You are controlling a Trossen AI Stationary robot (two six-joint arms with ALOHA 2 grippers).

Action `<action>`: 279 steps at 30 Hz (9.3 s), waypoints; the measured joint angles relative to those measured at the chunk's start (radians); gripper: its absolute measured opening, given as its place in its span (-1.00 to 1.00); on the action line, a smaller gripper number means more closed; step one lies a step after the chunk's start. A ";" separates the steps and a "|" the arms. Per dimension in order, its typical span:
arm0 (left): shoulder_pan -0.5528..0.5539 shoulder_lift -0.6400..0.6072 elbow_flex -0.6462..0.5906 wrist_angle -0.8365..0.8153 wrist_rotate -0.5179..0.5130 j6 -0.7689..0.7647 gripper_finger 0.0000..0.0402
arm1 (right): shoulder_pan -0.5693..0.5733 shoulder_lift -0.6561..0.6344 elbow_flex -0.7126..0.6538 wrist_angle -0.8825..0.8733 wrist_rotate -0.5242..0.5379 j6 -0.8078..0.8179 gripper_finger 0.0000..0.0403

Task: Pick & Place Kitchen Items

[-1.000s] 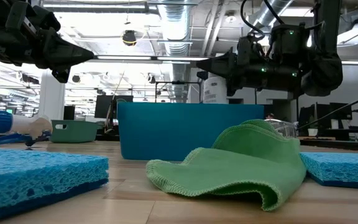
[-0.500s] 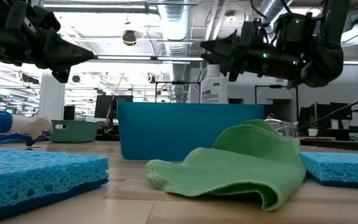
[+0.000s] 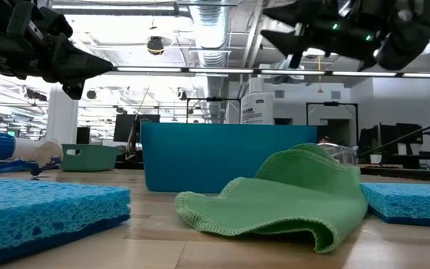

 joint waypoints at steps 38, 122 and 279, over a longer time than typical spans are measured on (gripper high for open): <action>0.000 0.000 0.000 0.000 0.000 0.000 -1.00 | -0.024 -0.679 0.266 -1.321 -0.004 0.087 -0.06; 0.000 0.000 0.000 0.000 0.000 0.000 -1.00 | -0.118 0.025 0.552 -1.975 -0.001 -1.319 -0.10; 0.000 0.000 0.000 0.000 0.000 0.000 -1.00 | -0.251 0.278 0.383 -1.678 0.003 -1.456 0.03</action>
